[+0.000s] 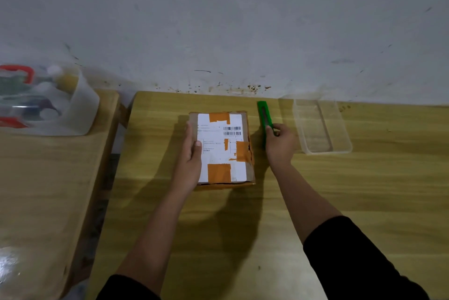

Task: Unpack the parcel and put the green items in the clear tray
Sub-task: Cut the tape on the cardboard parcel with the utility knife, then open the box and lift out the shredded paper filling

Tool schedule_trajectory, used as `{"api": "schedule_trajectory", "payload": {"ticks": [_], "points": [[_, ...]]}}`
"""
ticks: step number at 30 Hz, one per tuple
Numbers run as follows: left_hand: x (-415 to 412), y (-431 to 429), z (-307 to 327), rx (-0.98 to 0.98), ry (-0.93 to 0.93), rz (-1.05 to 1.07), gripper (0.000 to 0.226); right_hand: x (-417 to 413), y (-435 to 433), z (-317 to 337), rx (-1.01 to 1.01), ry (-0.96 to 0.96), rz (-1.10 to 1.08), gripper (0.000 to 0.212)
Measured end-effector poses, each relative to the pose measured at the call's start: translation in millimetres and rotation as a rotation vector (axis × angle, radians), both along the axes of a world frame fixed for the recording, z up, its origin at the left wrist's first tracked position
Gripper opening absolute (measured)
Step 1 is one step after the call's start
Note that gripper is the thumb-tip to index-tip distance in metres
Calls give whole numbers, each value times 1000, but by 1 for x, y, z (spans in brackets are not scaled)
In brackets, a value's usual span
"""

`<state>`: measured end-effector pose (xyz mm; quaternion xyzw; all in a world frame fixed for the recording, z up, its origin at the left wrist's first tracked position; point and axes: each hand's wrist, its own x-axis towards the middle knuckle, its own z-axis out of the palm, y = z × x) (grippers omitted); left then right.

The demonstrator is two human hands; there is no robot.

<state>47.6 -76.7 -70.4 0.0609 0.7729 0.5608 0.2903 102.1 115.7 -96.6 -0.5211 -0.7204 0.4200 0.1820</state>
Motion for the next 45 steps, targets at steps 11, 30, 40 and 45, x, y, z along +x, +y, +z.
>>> {"api": "schedule_trajectory", "payload": {"ticks": [11, 30, 40, 45], "points": [[-3, 2, -1, 20, -18, 2, 53, -11, 3, -2, 72, -50, 3, 19], [111, -12, 2, -25, 147, 325, 63, -12, -13, 48, -163, 10, 544, 36], [109, -31, 26, -126, 103, 503, 43, 146, -59, 47, -147, 53, 426, 12], [112, -17, 20, -85, 45, 206, 41, 215, -73, 38, -146, 54, 354, 21]]}}
